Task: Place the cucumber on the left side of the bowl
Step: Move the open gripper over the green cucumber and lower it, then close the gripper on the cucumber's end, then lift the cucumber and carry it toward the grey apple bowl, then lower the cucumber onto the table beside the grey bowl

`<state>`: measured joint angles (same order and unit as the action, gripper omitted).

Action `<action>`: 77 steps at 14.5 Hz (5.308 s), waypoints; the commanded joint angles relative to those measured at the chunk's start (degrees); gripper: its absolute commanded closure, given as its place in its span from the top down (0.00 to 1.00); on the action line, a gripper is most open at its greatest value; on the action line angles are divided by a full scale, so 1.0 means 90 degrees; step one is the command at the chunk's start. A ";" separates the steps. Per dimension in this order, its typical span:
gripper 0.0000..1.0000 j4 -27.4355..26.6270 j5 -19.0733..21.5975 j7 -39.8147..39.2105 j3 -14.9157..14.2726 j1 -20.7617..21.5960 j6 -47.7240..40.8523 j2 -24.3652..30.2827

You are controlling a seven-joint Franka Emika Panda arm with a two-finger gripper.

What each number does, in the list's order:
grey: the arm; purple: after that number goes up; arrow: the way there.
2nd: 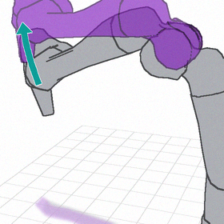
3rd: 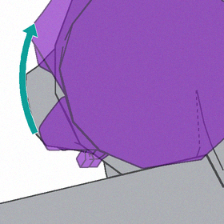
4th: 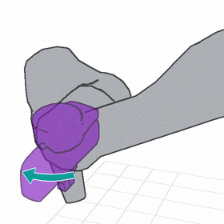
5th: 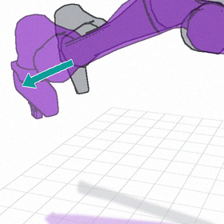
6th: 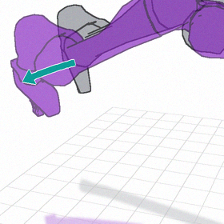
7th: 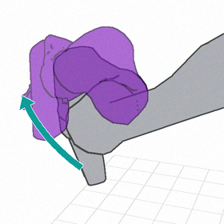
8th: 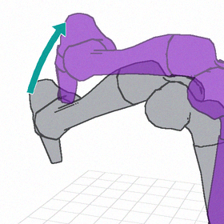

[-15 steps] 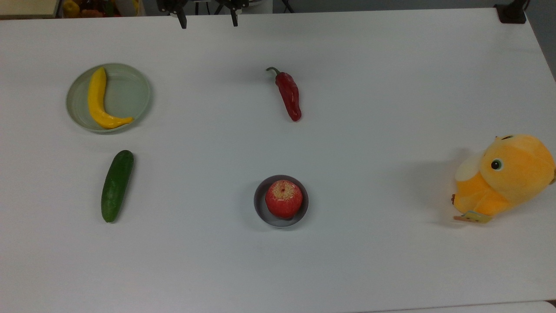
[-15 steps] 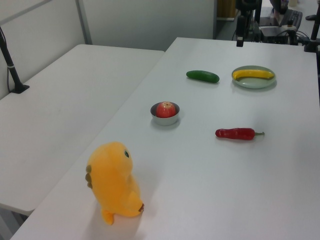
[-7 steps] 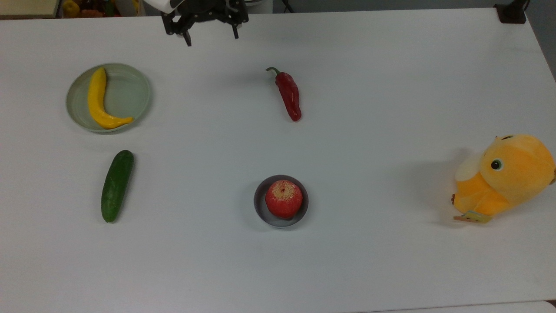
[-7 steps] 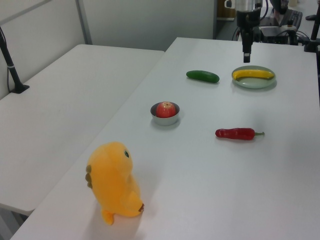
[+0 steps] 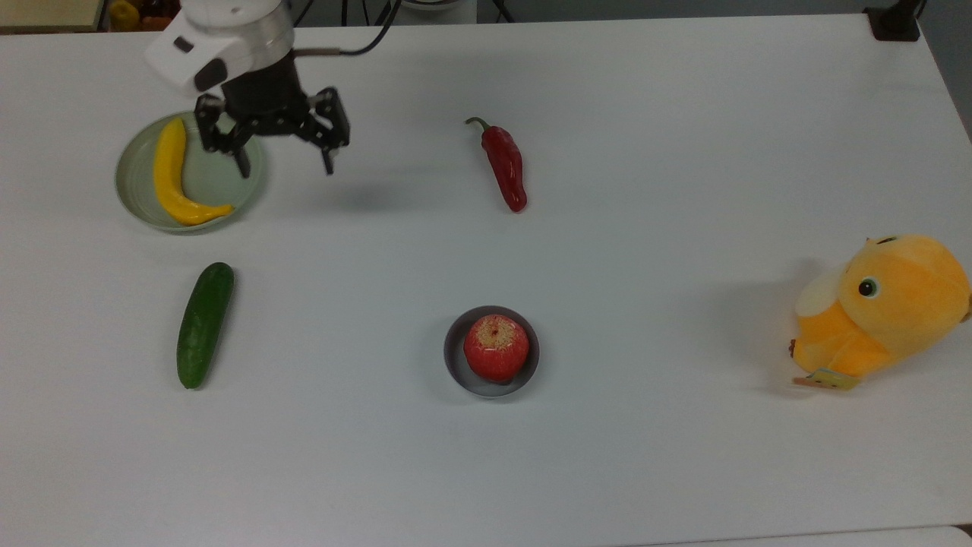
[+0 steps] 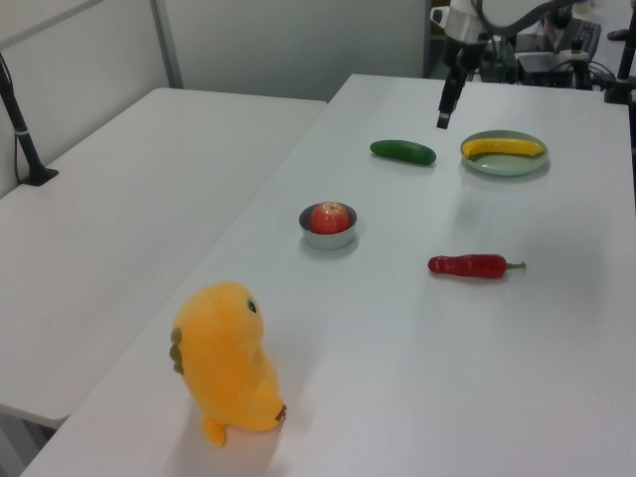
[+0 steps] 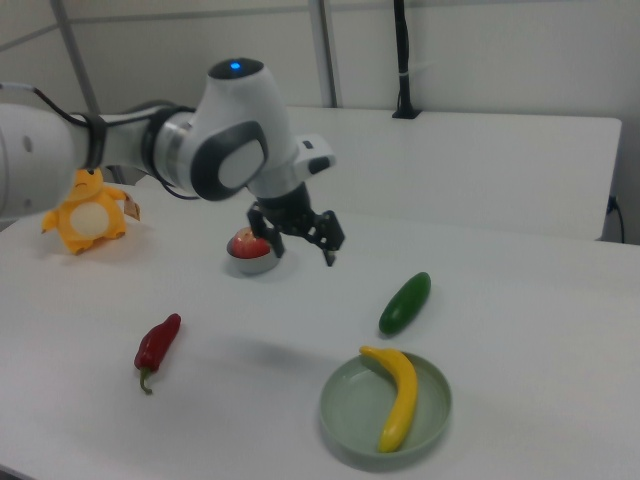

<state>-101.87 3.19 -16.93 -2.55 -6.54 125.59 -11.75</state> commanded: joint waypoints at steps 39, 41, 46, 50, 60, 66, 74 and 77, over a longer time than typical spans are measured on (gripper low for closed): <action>0.09 0.0547 0.0095 0.0201 -0.0009 -0.0231 0.2640 -0.1323; 0.09 0.0538 0.0095 0.0357 0.0107 -0.0143 0.2113 -0.0972; 0.09 0.0577 0.0105 0.1331 0.0528 0.0412 0.0491 -0.0161; 0.09 0.0840 -0.0012 0.2582 0.0586 0.1126 0.0391 -0.0228; 0.10 0.0850 -0.1494 0.4321 0.1143 0.2006 0.1376 -0.1281; 0.09 0.0821 -0.2150 0.4430 0.1134 0.2202 0.2227 -0.1848; 0.09 0.0801 -0.2580 0.4430 0.1085 0.2133 0.2579 -0.2376; 0.27 0.0792 -0.2551 0.4430 0.1085 0.2094 0.2579 -0.2386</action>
<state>-94.70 -18.67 21.70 7.41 12.41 147.78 -33.15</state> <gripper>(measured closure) 0.511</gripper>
